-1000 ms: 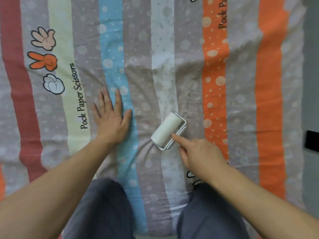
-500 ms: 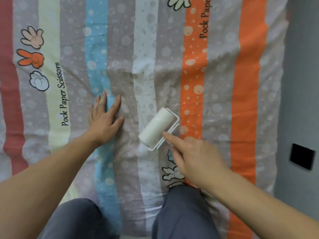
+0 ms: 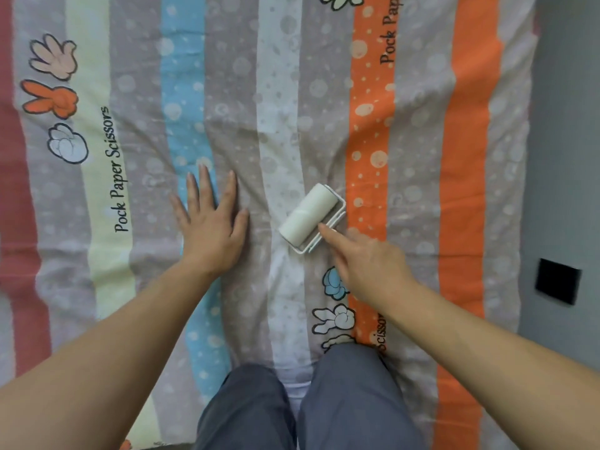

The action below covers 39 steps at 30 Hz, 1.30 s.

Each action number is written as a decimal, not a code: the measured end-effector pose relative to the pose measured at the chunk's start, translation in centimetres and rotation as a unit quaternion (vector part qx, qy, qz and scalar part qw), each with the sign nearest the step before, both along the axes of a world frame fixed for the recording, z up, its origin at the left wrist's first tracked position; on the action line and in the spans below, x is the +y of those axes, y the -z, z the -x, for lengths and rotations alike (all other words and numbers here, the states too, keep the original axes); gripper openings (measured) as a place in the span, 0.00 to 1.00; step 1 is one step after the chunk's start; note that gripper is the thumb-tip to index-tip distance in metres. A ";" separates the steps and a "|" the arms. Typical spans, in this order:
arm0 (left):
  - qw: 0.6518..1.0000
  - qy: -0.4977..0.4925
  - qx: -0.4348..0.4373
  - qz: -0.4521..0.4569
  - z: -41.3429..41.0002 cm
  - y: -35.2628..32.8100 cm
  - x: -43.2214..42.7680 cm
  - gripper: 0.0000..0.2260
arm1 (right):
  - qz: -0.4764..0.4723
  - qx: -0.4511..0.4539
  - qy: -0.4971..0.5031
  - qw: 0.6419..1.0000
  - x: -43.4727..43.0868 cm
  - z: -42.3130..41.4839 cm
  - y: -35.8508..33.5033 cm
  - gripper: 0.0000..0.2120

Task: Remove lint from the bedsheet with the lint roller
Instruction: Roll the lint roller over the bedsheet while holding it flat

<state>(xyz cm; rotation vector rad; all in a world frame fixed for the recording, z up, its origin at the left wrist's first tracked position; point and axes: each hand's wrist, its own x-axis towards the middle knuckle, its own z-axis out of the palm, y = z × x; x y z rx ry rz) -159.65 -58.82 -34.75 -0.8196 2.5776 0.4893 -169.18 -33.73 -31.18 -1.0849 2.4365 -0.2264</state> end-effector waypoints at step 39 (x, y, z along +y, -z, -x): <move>0.994 0.094 0.008 -0.063 1.6 -1.2 4.5 0.33 | -0.212 -0.042 0.133 0.967 6.3 0.1 -6.0 0.21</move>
